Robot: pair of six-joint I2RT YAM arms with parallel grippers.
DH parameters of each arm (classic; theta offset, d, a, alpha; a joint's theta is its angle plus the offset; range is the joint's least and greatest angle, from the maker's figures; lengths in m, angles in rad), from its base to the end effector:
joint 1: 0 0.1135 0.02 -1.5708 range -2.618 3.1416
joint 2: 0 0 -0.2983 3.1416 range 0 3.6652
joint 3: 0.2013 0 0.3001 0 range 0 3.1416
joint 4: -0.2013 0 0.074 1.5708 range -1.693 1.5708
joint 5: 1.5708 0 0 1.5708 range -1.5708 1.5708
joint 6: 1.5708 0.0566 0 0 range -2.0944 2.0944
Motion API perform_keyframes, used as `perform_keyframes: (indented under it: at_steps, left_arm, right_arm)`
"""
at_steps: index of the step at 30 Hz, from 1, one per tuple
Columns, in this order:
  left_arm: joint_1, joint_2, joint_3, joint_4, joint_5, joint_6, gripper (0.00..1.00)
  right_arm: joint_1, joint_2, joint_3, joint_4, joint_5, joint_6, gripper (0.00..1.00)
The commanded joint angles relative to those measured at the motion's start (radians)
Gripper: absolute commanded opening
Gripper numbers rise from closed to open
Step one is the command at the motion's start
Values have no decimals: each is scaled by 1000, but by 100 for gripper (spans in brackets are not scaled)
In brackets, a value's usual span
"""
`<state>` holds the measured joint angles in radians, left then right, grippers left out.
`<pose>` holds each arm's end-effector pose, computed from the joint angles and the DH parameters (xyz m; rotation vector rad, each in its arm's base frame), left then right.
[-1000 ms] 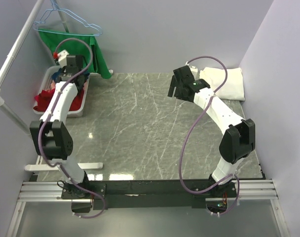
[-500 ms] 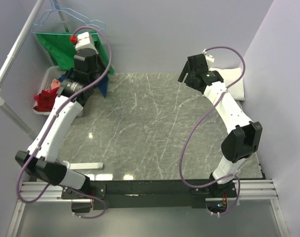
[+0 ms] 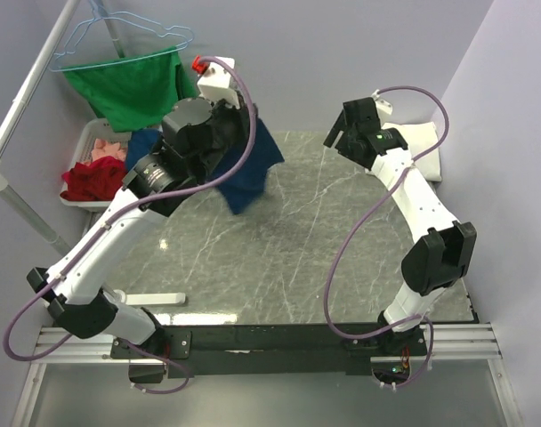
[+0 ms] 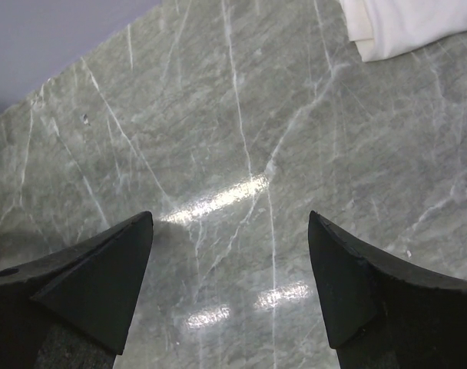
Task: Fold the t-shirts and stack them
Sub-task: Move the tshirt to the center of the board
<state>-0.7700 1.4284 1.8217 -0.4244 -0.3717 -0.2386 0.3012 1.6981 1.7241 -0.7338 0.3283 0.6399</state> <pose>0.2677 -0.2309 0.5729 0.1383 1.6152 -0.4845 0.4325 0.1152 0.3941 0.5437 2.1701 0.1363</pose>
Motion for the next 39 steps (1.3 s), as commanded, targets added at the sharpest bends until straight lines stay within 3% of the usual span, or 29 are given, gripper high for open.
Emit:
perform_keyframes:
  at_steps: [1,12,16,19,21,25,28,39]
  left_arm:
    - [-81,-3,169,156,-38,123,1]
    - [-204,125,352,256,-96,344,1]
    - [-206,147,286,340,-234,395,1]
    - [-200,129,100,412,-407,391,1]
    - [-183,119,24,417,-487,348,1]
    - [-62,66,-151,284,-602,39,1]
    - [18,12,-250,211,-645,-91,1]
    - [124,64,-300,12,-671,-297,1]
  right_arm:
    - [-31,-64,-9,14,6,23,88]
    - [-50,-57,-29,25,-8,27,88]
    - [-51,-63,-52,40,-26,17,88]
    - [-51,-77,-109,53,-46,4,89]
    - [-53,-101,-148,68,-60,4,90]
    - [-51,-152,-268,97,-78,0,90]
    - [-50,-175,-316,106,-104,-16,90]
    - [50,-144,-399,71,-201,-86,85]
